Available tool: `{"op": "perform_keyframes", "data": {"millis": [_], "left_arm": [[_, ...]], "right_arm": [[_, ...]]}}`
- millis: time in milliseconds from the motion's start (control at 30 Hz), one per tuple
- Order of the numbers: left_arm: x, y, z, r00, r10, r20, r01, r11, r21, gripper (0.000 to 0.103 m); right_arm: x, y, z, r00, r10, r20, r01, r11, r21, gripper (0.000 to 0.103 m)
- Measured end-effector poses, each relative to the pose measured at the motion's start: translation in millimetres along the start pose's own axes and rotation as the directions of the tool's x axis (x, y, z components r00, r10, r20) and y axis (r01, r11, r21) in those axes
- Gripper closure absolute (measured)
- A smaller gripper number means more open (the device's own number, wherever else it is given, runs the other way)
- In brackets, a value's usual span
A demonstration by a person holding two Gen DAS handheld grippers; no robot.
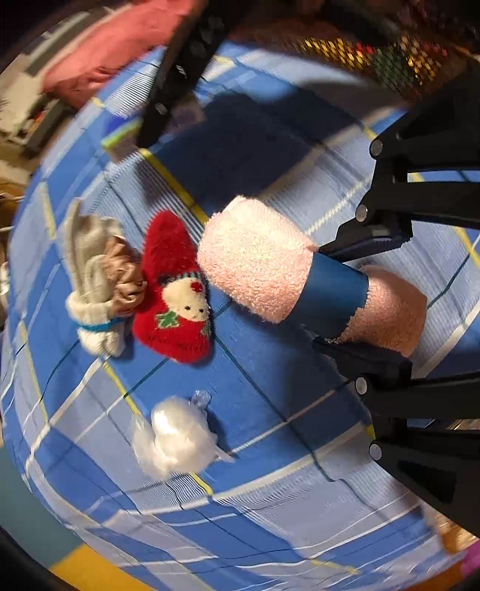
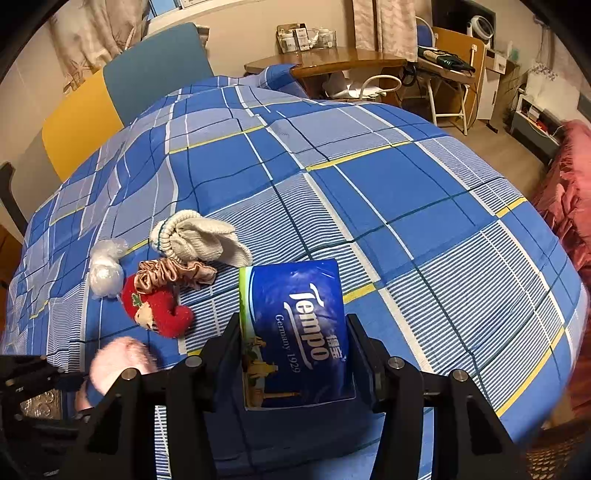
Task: Organize soft objects
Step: 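Carry the pink towel roll into the gold tray with the left gripper while the right holds the tissue pack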
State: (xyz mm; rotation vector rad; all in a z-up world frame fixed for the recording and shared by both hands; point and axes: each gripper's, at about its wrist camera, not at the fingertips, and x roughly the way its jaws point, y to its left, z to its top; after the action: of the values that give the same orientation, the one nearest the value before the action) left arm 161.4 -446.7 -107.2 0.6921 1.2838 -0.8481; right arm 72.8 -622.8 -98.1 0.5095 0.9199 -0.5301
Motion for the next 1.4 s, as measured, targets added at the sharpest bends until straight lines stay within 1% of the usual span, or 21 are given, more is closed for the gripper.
{"op": "perform_keyframes", "data": {"millis": [67,100,133,167,267,300,367,433,467,500,567,600,633,733,800,933,1033,1133,1233,1267,1400], "left_arm": [[-16,6,-10,0.999,-0.02,0.038,0.021,0.999,-0.026,0.063],[-24,4,-13,0.998,-0.034,0.051,0.036,0.999,-0.038,0.063],[-37,-6,-9,0.997,-0.042,0.066,0.045,0.998,-0.048,0.063],[-46,-4,-13,0.995,-0.047,0.083,0.052,0.997,-0.058,0.063],[-71,4,-24,0.984,-0.08,0.156,0.097,0.99,-0.106,0.063],[-79,5,-29,0.98,-0.078,0.184,0.101,0.988,-0.119,0.063],[-104,10,-42,0.966,-0.096,0.239,0.128,0.985,-0.119,0.063],[-119,6,-48,0.954,-0.103,0.283,0.14,0.983,-0.115,0.063],[-130,4,-56,0.944,-0.112,0.312,0.153,0.982,-0.112,0.063],[-122,7,-51,0.935,-0.12,0.333,0.165,0.98,-0.11,0.063],[-130,4,-63,0.921,-0.133,0.366,0.186,0.976,-0.114,0.063],[-134,4,-69,0.911,-0.148,0.384,0.208,0.971,-0.119,0.063],[-138,5,-76,0.903,-0.162,0.398,0.226,0.967,-0.12,0.063],[-147,8,-95,0.883,-0.177,0.435,0.252,0.96,-0.121,0.063],[-153,11,-110,0.872,-0.18,0.456,0.261,0.957,-0.123,0.063],[-161,19,-133,0.855,-0.182,0.486,0.28,0.95,-0.138,0.063],[-166,29,-152,0.838,-0.195,0.509,0.315,0.936,-0.159,0.063],[-171,42,-170,0.825,-0.194,0.53,0.336,0.923,-0.186,0.063],[-181,60,-195,0.803,-0.188,0.565,0.37,0.901,-0.228,0.063],[-184,64,-200,0.799,-0.182,0.573,0.373,0.898,-0.235,0.063],[-205,93,-229,0.77,-0.129,0.625,0.377,0.882,-0.283,0.063]], "right_arm": [[0,2,0,1.0,-0.002,0.001,0.002,1.0,-0.009,0.049],[0,3,-1,1.0,-0.005,0.002,0.005,1.0,-0.018,0.049],[-1,4,-1,1.0,-0.007,0.004,0.008,1.0,-0.025,0.049],[-2,6,-2,1.0,-0.012,0.009,0.013,0.999,-0.036,0.049],[-5,12,-3,0.999,-0.025,0.028,0.027,0.997,-0.069,0.049],[-5,14,-4,0.999,-0.029,0.035,0.032,0.996,-0.083,0.049],[-7,19,-5,0.998,-0.039,0.048,0.044,0.993,-0.107,0.049],[-9,22,-5,0.997,-0.05,0.067,0.058,0.99,-0.129,0.049],[-11,24,-6,0.996,-0.054,0.077,0.064,0.988,-0.138,0.049],[-13,25,-6,0.995,-0.055,0.087,0.068,0.987,-0.145,0.049],[-15,27,-6,0.993,-0.059,0.101,0.074,0.985,-0.158,0.049],[-15,29,-7,0.992,-0.063,0.106,0.08,0.983,-0.168,0.049],[-15,31,-7,0.992,-0.066,0.107,0.084,0.981,-0.177,0.049],[-15,34,-8,0.99,-0.08,0.115,0.102,0.974,-0.2,0.049],[-16,35,-9,0.989,-0.085,0.119,0.109,0.973,-0.205,0.049],[-18,35,-11,0.987,-0.095,0.127,0.12,0.971,-0.205,0.049],[-18,35,-12,0.987,-0.101,0.125,0.125,0.972,-0.199,0.049],[-17,34,-11,0.985,-0.115,0.125,0.139,0.97,-0.199,0.049],[-18,34,-11,0.983,-0.122,0.135,0.147,0.969,-0.197,0.049],[-19,34,-11,0.982,-0.124,0.144,0.151,0.969,-0.196,0.049],[-28,35,-10,0.975,-0.118,0.189,0.155,0.969,-0.192,0.049]]}}
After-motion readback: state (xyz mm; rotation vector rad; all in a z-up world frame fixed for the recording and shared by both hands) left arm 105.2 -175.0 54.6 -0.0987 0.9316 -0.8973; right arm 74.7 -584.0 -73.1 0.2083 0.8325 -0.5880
